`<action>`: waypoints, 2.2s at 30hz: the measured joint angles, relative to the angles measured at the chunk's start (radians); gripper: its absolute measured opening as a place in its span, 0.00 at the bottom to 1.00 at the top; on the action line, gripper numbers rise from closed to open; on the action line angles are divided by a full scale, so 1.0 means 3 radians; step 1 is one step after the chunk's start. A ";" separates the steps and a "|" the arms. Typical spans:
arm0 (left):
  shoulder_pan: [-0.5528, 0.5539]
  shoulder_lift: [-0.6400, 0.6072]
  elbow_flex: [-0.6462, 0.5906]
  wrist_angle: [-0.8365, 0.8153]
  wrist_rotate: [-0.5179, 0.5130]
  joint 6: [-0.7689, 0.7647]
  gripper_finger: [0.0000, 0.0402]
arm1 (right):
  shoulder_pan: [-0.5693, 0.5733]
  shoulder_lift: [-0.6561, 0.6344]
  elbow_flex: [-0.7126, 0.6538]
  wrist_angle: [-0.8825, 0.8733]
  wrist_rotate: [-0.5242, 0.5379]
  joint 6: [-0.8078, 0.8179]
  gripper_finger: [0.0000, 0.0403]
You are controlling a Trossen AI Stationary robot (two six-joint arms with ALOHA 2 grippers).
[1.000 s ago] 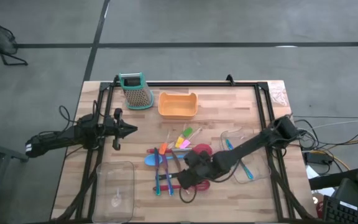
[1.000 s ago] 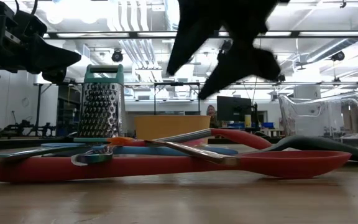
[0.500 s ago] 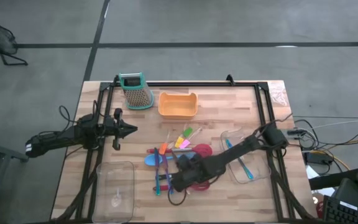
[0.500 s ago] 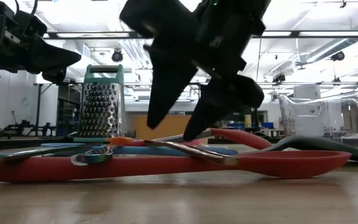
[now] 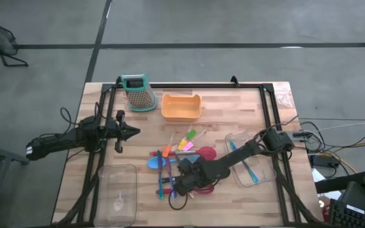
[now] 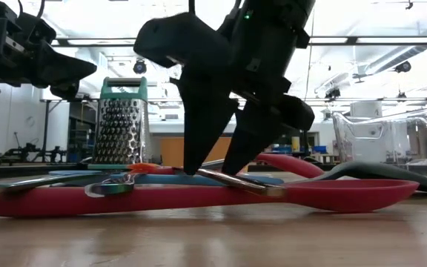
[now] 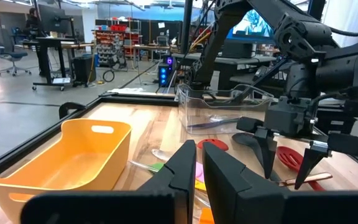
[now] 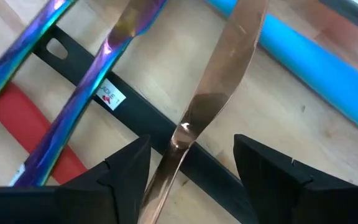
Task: Pick & Place Kitchen Items
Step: Put the gold knife into the top transparent bin
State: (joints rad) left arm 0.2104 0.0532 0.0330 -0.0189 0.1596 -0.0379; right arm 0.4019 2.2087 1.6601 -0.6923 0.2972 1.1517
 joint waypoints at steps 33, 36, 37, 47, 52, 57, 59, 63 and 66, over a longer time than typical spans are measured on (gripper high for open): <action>0.0001 0.0000 0.0000 0.0000 -0.0001 0.0001 0.09 | -0.0006 -0.0048 -0.0040 -0.0053 -0.0055 -0.0203 0.09; 0.0001 0.0000 0.0000 0.0000 -0.0001 0.0001 0.09 | -0.0006 -0.0064 0.0003 -0.0156 -0.0073 -0.0212 0.09; 0.0000 0.0000 0.0000 0.0000 -0.0001 0.0001 0.09 | -0.0006 -0.0070 0.0031 -0.0234 -0.0073 -0.0212 0.10; 0.0000 0.0000 0.0000 0.0000 -0.0001 0.0001 0.09 | -0.0004 -0.0185 0.0572 -0.1211 0.0279 -0.0286 0.09; 0.0000 0.0000 0.0000 0.0000 0.0000 0.0000 0.09 | 0.0030 -0.0198 0.0954 -0.1930 0.0510 -0.0105 0.10; 0.0001 0.0000 -0.0001 0.0000 -0.0001 0.0001 0.09 | 0.0154 -0.0215 0.1293 -0.2639 0.0699 0.0258 0.09; 0.0000 0.0000 0.0000 0.0000 -0.0001 0.0001 0.09 | 0.0202 -0.0222 0.1368 -0.2928 0.0743 0.0486 0.10; 0.0000 0.0000 0.0000 0.0000 -0.0001 0.0001 0.09 | 0.0290 -0.0334 0.1318 -0.2911 0.0820 0.0631 0.10; 0.0000 0.0001 0.0000 0.0000 -0.0001 0.0000 0.09 | 0.0365 -0.0443 0.1232 -0.2917 0.0943 0.0792 0.09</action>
State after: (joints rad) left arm 0.2104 0.0536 0.0330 -0.0189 0.1593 -0.0379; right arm 0.5115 2.0759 2.0298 -1.5674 0.5801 1.3894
